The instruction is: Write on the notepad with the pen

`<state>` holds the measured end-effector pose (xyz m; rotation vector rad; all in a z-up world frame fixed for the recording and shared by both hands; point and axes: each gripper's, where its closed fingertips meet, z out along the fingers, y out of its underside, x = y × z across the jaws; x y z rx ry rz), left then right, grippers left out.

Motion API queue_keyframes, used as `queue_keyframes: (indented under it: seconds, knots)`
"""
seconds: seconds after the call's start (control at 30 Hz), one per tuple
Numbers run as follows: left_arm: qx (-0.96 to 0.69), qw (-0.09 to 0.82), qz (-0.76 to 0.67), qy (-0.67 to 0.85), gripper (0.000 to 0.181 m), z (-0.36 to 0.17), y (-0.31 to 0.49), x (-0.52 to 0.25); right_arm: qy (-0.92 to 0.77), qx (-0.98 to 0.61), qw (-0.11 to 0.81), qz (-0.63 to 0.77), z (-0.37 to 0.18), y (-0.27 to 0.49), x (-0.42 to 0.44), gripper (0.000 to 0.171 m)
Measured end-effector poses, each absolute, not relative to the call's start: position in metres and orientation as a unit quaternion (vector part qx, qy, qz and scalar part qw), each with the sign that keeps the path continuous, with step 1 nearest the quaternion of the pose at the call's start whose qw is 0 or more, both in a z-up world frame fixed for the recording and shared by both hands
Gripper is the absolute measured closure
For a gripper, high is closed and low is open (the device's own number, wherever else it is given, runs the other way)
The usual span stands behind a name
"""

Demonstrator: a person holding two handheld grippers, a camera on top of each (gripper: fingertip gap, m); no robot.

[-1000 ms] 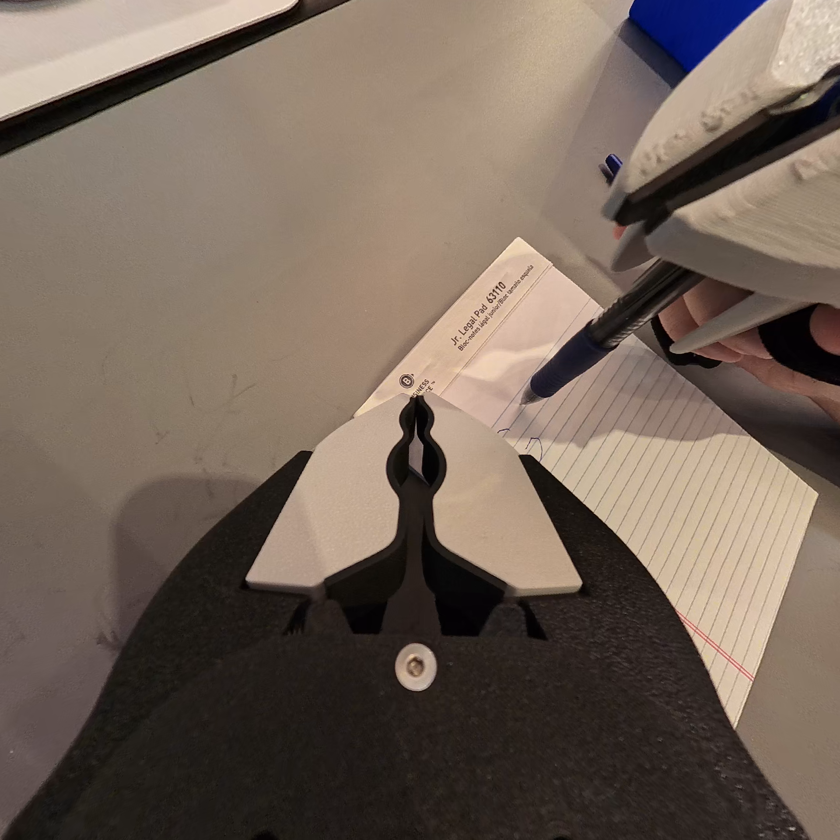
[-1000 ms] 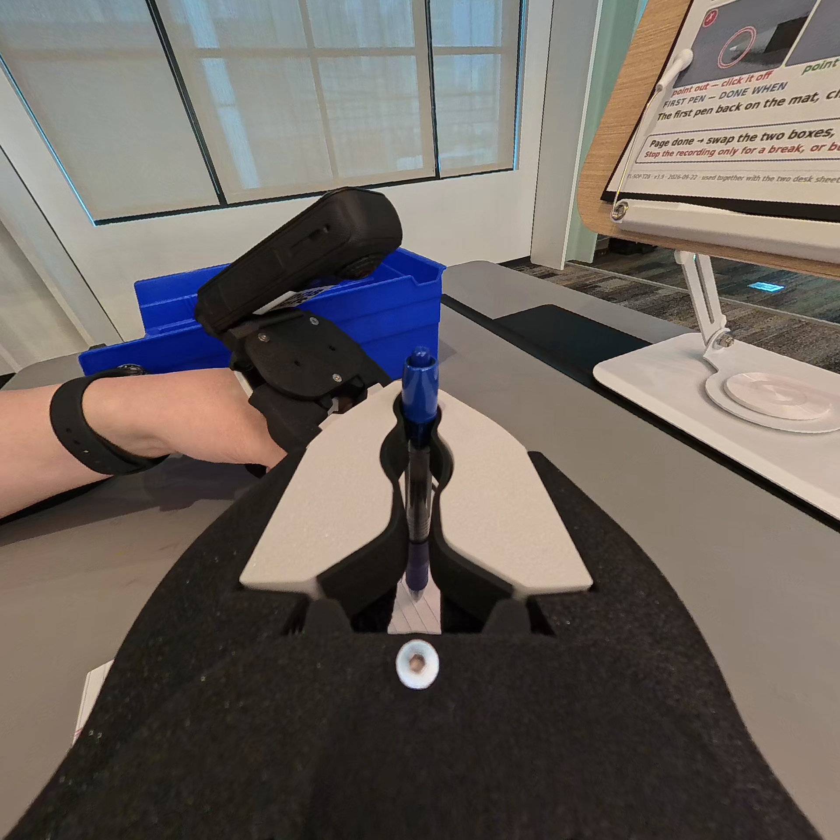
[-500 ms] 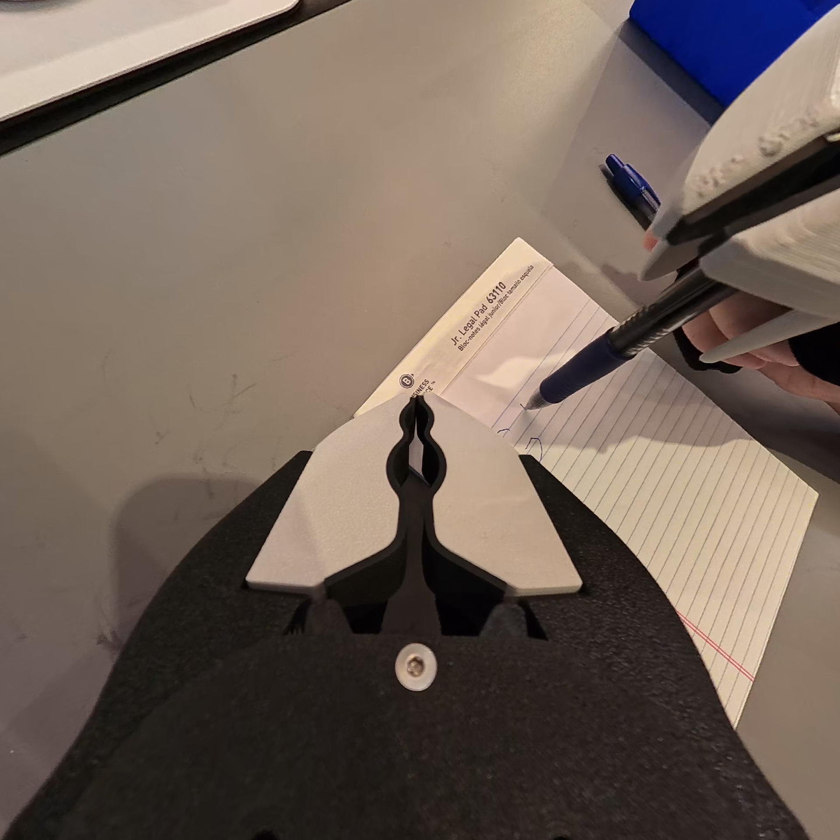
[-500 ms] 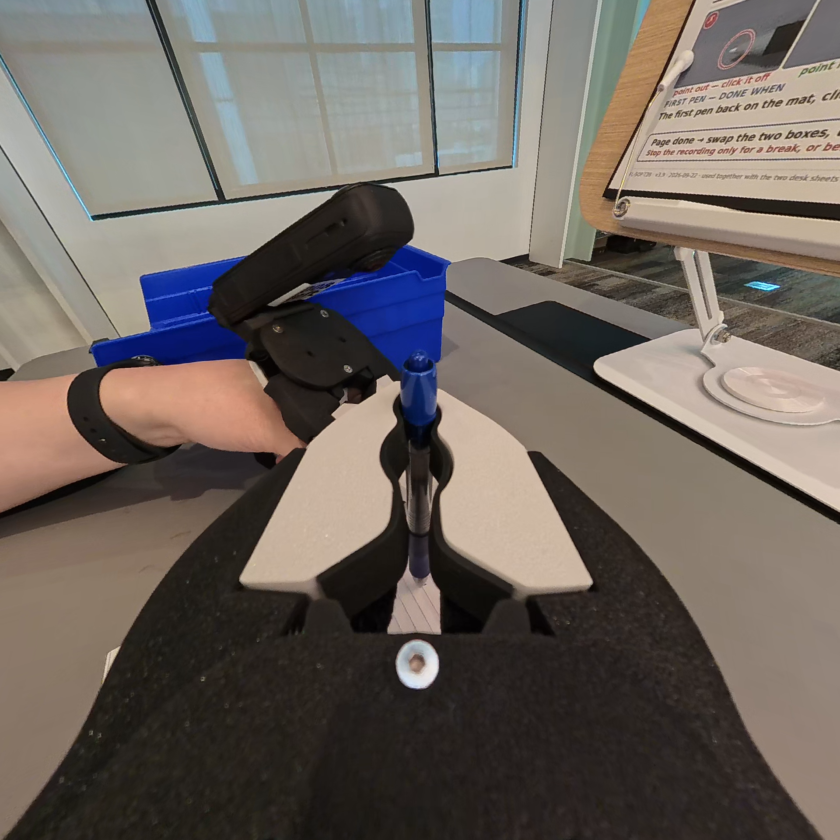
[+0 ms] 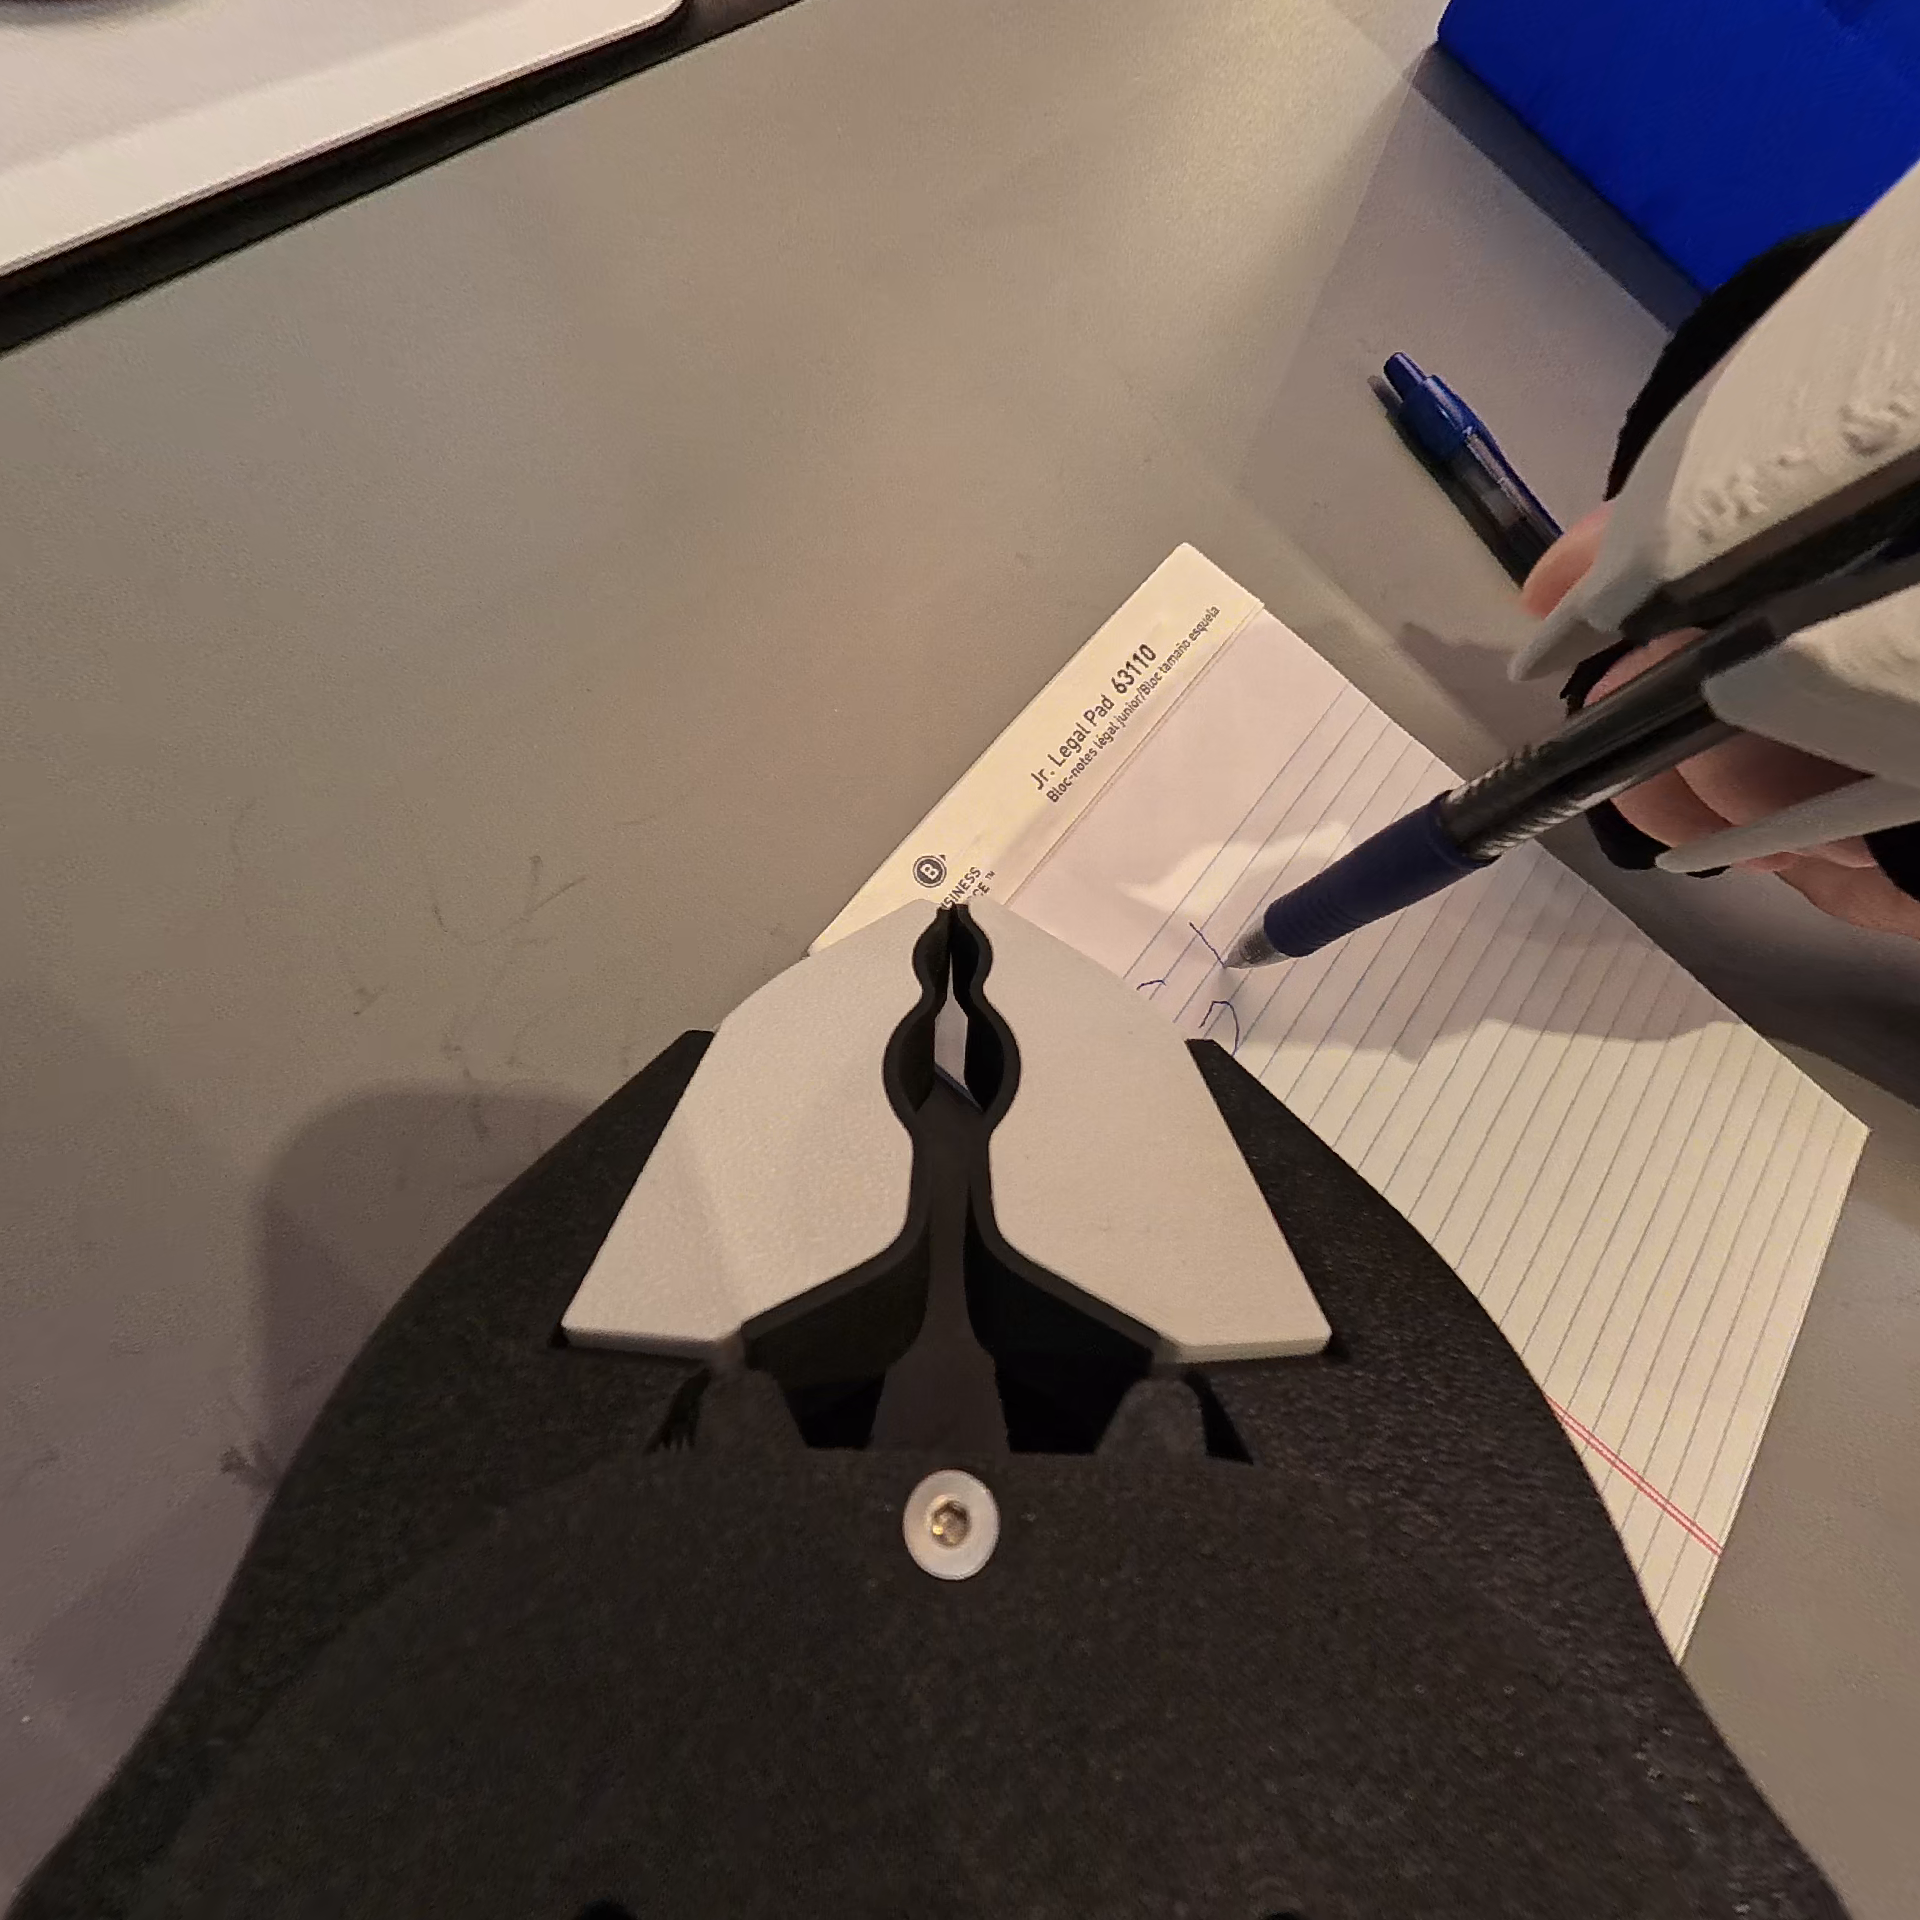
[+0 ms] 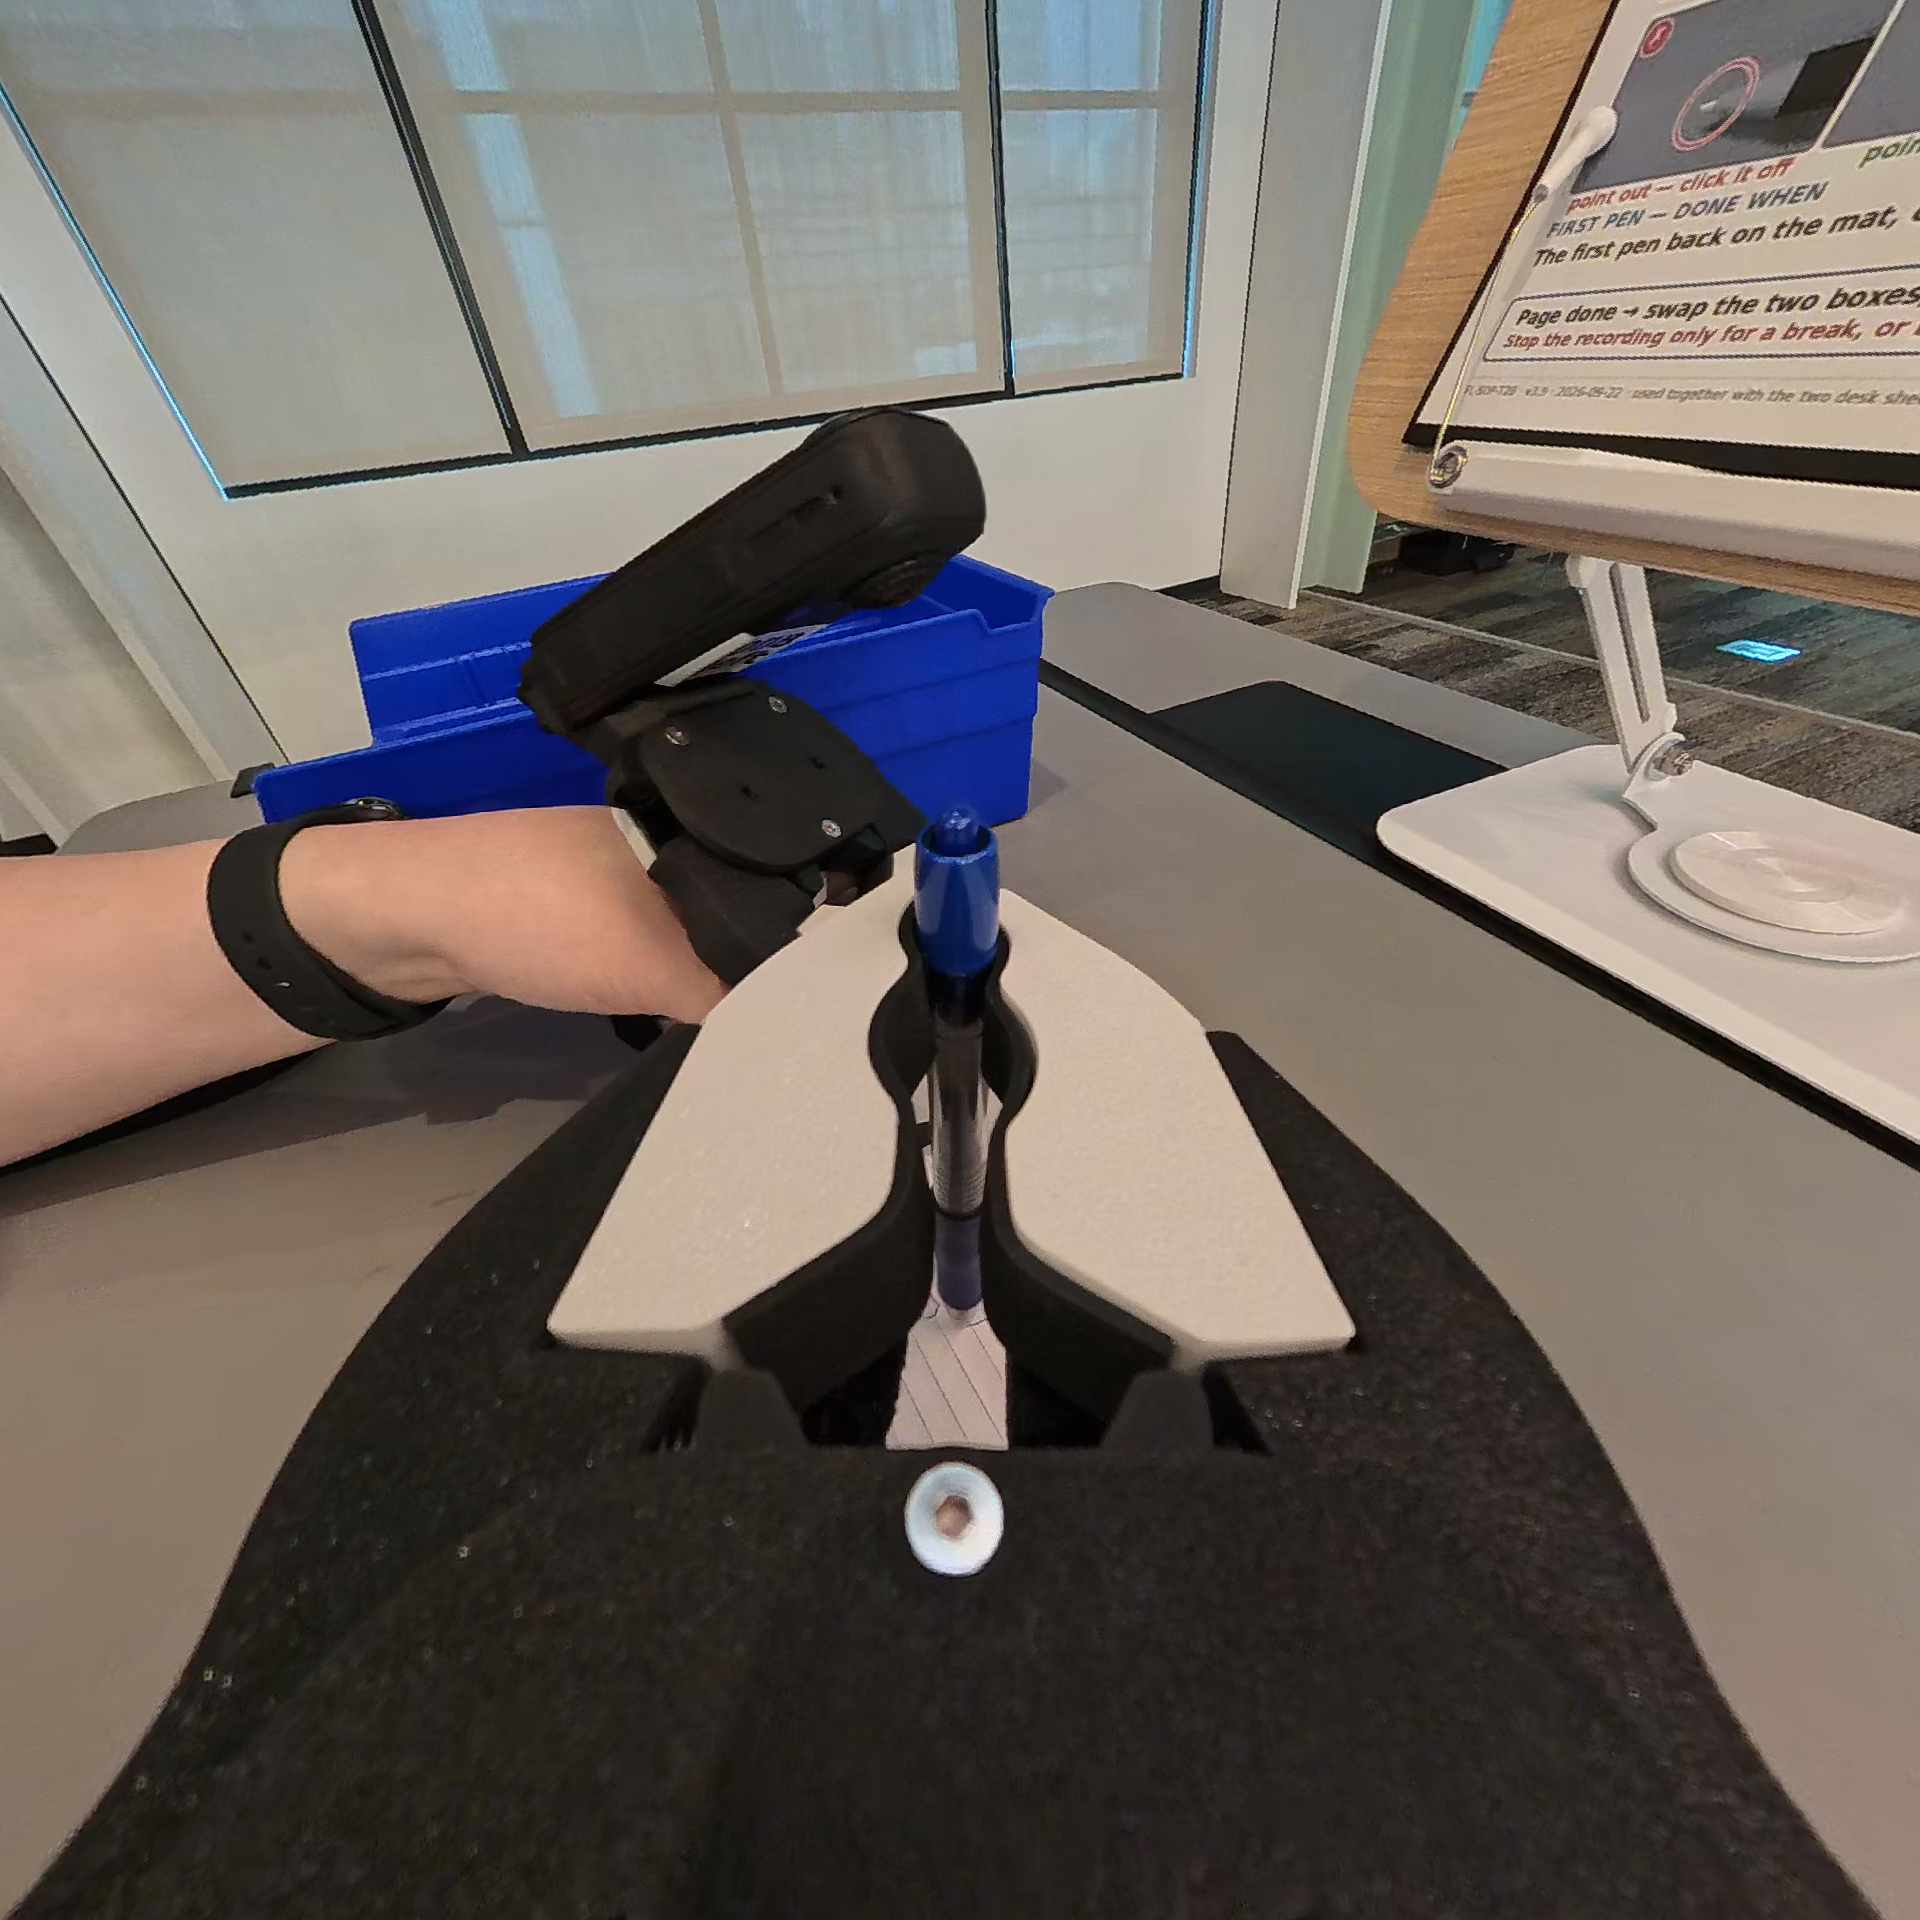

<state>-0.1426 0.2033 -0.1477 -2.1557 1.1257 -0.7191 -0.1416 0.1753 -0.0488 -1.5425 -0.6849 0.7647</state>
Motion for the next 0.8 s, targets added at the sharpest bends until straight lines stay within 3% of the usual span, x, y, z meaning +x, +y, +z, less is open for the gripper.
queue_keyframes:
  seconds: [0.8]
  knots:
    - [-0.811,0.297,-0.273,0.423,0.181,-0.1480,0.2036,-0.1425,-0.305,-0.660,0.603,0.328,-0.0463,0.1661,-0.1433,0.167]
